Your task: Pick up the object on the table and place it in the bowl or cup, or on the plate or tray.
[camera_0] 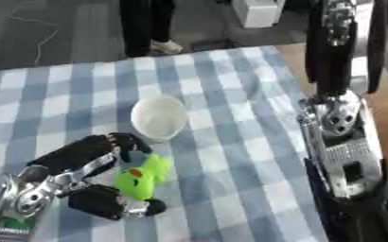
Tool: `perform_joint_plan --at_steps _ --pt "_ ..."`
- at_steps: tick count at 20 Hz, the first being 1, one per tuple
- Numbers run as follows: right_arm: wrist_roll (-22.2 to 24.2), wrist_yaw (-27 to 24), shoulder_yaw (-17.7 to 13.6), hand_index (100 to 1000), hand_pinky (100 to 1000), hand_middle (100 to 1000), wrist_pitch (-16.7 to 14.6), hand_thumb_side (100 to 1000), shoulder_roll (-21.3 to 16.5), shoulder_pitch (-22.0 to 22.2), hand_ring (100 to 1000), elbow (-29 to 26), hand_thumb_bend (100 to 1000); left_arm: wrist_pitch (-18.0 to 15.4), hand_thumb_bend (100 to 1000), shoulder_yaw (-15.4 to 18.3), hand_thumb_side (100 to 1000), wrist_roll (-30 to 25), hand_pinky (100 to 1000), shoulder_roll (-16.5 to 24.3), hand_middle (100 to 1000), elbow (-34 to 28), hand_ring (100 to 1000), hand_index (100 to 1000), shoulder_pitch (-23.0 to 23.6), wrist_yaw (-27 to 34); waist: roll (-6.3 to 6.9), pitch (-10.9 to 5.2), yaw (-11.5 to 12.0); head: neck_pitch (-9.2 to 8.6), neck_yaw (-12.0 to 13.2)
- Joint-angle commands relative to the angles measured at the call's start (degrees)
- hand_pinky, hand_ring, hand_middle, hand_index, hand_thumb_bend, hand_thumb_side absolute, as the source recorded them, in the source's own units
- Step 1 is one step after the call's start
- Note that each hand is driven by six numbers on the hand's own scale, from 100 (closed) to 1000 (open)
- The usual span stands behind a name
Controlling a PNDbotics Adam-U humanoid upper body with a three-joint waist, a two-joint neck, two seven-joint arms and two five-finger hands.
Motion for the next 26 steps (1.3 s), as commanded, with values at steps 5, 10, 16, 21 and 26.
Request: perform_joint_plan --at_steps 5,10,16,21,26 --pt "0.16 -0.04 0.01 651 552 589 -0.23 923 0.34 -1.04 460 -0.75 100 0.68 629 0.64 769 -0.60 660 -0.90 829 0.17 714 889 -0.52 0.40 0.03 -0.62 -0.20 -0.11 0.86" --pt "0.16 -0.02 -0.01 651 552 589 -0.27 923 0.43 -1.07 460 -0.75 100 0.98 634 0.59 756 -0.80 653 -1.55 828 0.91 708 892 -0.68 0.33 0.03 -0.59 -0.26 -0.06 0.92" --pt "0.12 0.03 -0.03 651 552 589 -0.35 923 0.57 -1.13 460 -0.75 100 1.09 658 0.45 714 -1.29 658 -1.73 828 1.70 712 891 -0.69 0.23 0.06 -0.58 -0.35 0.05 1.00" --pt "0.14 0.04 -0.04 651 552 589 -0.33 923 0.57 -1.14 460 -0.75 100 1.27 665 0.46 585 -2.14 660 -1.67 827 2.11 713 884 -0.56 -0.36 0.06 -0.60 -0.32 0.13 1.02" --pt "0.16 0.04 -0.05 651 552 589 -0.29 923 0.52 -1.14 460 -0.75 100 1.60 554 0.68 511 -3.25 658 -1.54 826 2.13 715 875 -0.51 -1.35 0.03 -0.62 -0.26 0.24 1.07"
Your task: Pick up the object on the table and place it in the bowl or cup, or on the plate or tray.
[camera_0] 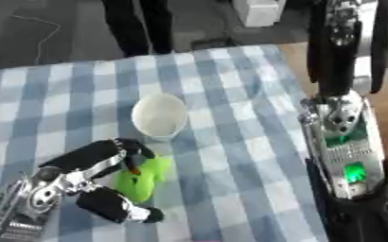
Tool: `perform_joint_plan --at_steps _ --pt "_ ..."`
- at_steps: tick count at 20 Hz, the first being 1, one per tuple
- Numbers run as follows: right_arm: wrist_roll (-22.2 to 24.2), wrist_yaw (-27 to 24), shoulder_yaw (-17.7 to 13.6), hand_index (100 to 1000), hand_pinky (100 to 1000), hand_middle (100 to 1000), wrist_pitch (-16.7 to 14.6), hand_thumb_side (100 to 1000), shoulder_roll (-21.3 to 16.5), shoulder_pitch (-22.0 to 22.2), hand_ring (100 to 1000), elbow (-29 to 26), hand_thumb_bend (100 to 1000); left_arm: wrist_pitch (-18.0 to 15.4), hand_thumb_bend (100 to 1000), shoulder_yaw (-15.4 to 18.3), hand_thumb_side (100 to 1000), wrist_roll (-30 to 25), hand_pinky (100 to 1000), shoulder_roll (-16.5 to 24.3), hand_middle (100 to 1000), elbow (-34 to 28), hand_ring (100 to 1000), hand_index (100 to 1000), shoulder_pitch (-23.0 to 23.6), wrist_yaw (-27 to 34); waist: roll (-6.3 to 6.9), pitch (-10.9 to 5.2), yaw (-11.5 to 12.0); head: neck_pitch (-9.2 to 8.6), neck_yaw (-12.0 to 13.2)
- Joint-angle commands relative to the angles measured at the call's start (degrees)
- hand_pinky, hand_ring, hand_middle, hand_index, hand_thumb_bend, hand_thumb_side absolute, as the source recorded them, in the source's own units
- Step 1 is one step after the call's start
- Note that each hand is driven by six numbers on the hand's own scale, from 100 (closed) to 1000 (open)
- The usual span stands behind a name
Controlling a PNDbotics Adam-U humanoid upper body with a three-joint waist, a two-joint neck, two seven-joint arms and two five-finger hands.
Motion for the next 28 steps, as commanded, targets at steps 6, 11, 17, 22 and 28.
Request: perform_joint_plan --at_steps 6,11,17,22,28 --pt "-0.06 0.04 -0.08 651 552 589 -0.06 923 0.01 -0.92 460 -0.75 100 0.53 537 0.92 481 -1.33 616 0.41 823 -0.54 701 867 -0.50 -1.62 -0.01 -0.72 0.15 0.19 0.63" --pt "-0.05 0.04 -0.07 651 552 588 -0.04 924 -0.01 -0.90 459 -0.75 100 1.09 481 1.53 513 0.20 533 0.44 818 -0.91 677 861 -0.71 -1.39 -0.02 -0.75 0.21 0.13 0.72" --pt "-0.10 0.05 -0.10 651 552 588 -0.04 923 -0.04 -0.86 459 -0.75 100 1.51 500 2.81 529 2.23 630 1.07 818 -0.91 682 854 -1.42 -1.66 -0.02 -0.81 0.27 0.06 0.88" --pt "-0.10 0.06 -0.10 651 552 588 -0.02 924 -0.02 -0.88 459 -0.75 100 1.17 554 2.94 529 2.38 757 1.20 831 -0.15 726 862 -1.84 -2.25 -0.08 -0.77 0.25 0.03 1.04" --pt "-0.10 0.08 -0.08 651 552 588 -0.04 924 0.04 -0.93 459 -0.75 100 0.53 574 2.68 531 1.59 792 1.02 839 0.98 748 874 -1.98 -2.50 -0.08 -0.74 0.18 0.11 1.20"
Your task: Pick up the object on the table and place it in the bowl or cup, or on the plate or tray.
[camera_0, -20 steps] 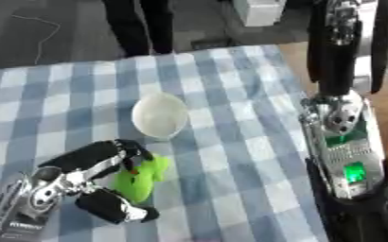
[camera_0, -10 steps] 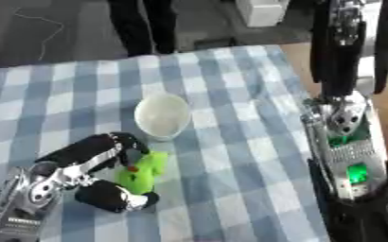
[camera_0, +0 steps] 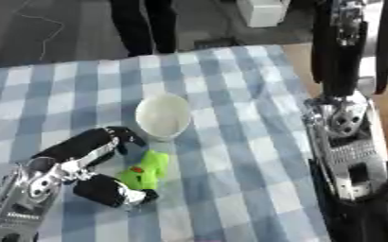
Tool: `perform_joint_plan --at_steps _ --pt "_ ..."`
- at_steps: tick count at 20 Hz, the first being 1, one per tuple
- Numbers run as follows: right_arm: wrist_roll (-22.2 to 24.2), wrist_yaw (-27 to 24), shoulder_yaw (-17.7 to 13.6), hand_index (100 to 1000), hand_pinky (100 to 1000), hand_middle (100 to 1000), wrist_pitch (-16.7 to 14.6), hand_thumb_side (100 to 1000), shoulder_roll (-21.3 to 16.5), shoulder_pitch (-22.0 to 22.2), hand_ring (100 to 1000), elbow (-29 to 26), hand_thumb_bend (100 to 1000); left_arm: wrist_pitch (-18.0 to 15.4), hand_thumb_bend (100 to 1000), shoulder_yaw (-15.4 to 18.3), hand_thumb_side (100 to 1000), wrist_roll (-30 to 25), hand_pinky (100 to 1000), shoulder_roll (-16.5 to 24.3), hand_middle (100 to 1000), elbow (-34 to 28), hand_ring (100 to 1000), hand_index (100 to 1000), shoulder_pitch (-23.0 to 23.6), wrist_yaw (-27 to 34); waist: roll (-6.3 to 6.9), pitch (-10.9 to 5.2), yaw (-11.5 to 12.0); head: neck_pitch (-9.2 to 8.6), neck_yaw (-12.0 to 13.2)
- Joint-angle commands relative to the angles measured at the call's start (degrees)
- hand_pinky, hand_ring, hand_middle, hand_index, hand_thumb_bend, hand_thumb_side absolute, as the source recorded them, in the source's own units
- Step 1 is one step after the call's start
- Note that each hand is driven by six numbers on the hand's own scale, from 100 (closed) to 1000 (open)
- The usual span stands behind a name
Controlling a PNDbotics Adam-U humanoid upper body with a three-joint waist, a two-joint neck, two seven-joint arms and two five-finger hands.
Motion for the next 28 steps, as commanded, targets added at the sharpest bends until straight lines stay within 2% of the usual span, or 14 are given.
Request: perform_joint_plan --at_steps 1,8,9,12,15,19,22,23,28 --pt "-0.09 0.08 -0.07 651 552 588 -0.05 924 0.05 -0.94 459 -0.75 100 -0.55 574 0.11 531 -0.66 792 0.81 839 0.03 748 874 -1.05 0.09 0.05 -0.74 -0.06 0.11 0.37" --pt "-0.11 0.10 -0.03 651 552 588 -0.13 924 0.31 -1.06 459 -0.75 100 -1.17 619 -1.27 518 -3.06 785 -0.19 839 1.89 750 887 -1.43 1.93 0.03 -0.62 -0.31 0.09 0.52" --pt "-0.10 0.10 -0.02 651 552 588 -0.14 925 0.34 -1.08 459 -0.75 100 -1.14 653 -1.32 515 -3.27 780 -0.31 838 2.08 748 889 -1.43 2.14 0.03 -0.60 -0.34 0.15 0.51" --pt "-0.10 0.10 0.00 651 551 587 -0.18 925 0.42 -1.13 459 -0.75 100 -1.03 681 -1.42 504 -3.68 777 -0.63 838 2.62 747 891 -1.59 2.65 0.02 -0.58 -0.41 0.22 0.53" --pt "-0.07 0.11 0.02 651 551 587 -0.19 925 0.49 -1.15 459 -0.75 100 -0.85 675 -1.42 489 -3.92 767 -0.85 838 3.41 748 890 -1.69 2.63 0.00 -0.55 -0.46 0.14 0.66" --pt "-0.08 0.12 0.03 651 552 587 -0.21 925 0.55 -1.17 459 -0.75 100 -0.50 613 -1.09 455 -3.68 697 -0.88 841 4.30 738 895 -1.42 1.87 -0.01 -0.48 -0.48 0.02 0.74" --pt "-0.04 0.11 0.06 651 552 587 -0.20 925 0.53 -1.16 459 -0.75 100 -0.24 597 -0.44 453 -3.10 703 -0.78 841 4.60 738 895 -1.20 1.28 -0.05 -0.44 -0.45 -0.08 0.73" --pt "-0.03 0.10 0.06 651 552 587 -0.19 925 0.51 -1.15 459 -0.75 100 -0.22 612 -0.27 460 -2.91 749 -0.72 842 4.63 745 895 -1.16 1.07 -0.06 -0.44 -0.42 -0.12 0.74" --pt "0.14 0.04 0.12 651 552 587 -0.08 925 0.40 -1.10 459 -0.75 100 -0.14 594 0.19 467 -2.29 754 -0.55 840 5.26 745 893 -1.30 0.15 -0.15 -0.43 -0.38 -0.29 0.95"
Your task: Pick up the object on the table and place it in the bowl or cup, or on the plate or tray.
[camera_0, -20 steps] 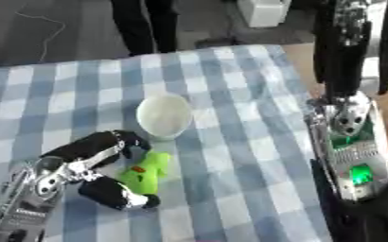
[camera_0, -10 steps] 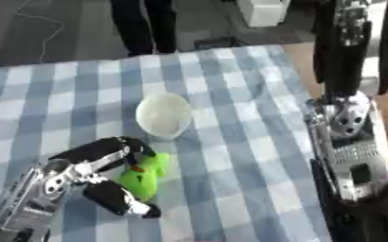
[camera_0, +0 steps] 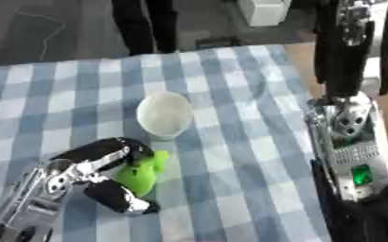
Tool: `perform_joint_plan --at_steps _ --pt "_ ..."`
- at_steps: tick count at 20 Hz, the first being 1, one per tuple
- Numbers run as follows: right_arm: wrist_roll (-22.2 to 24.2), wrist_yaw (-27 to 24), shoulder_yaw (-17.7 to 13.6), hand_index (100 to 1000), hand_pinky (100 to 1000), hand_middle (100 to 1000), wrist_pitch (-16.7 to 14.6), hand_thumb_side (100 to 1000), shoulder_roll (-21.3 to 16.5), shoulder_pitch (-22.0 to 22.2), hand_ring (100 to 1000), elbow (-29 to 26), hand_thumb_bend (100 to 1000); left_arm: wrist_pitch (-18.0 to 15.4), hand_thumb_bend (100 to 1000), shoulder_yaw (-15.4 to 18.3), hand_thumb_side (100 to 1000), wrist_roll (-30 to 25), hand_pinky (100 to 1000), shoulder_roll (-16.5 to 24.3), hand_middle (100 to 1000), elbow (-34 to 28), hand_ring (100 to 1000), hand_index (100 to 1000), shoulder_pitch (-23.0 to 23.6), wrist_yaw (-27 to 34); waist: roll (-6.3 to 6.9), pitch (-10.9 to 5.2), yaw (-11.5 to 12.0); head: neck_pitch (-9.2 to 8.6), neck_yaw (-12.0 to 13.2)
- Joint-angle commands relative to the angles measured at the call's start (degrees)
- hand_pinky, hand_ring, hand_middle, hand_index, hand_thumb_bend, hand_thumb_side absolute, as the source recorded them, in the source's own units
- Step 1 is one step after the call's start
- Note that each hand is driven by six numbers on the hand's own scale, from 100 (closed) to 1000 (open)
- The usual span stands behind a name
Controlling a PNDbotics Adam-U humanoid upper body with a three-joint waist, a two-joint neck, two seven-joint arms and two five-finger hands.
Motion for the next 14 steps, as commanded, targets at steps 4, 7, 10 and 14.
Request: perform_joint_plan --at_steps 4,7,10,14 --pt "0.16 0.02 0.08 651 551 585 -0.09 925 -0.05 -1.08 458 -0.75 100 0.59 493 1.01 494 1.39 596 0.33 832 0.67 702 886 -0.42 -1.23 0.00 -0.63 0.00 -0.35 0.54" --pt "0.15 0.01 0.06 651 551 584 -0.11 925 -0.05 -1.09 458 -0.75 100 1.20 252 1.36 590 3.75 273 0.22 743 0.68 522 800 -0.35 -1.55 -0.01 -0.63 0.02 -0.26 0.56" --pt "0.13 -0.01 0.05 651 551 584 -0.15 925 -0.05 -1.11 458 -0.75 100 1.67 117 1.65 699 8.01 130 0.16 682 0.43 449 746 -0.26 -1.57 0.01 -0.66 0.04 -0.25 0.52" --pt "0.10 -0.03 0.04 650 550 582 -0.18 925 -0.03 -1.12 458 -0.75 100 1.88 100 1.59 719 14.18 100 -0.07 382 1.19 100 521 -0.10 -0.55 0.02 -0.69 0.03 -0.33 0.50"
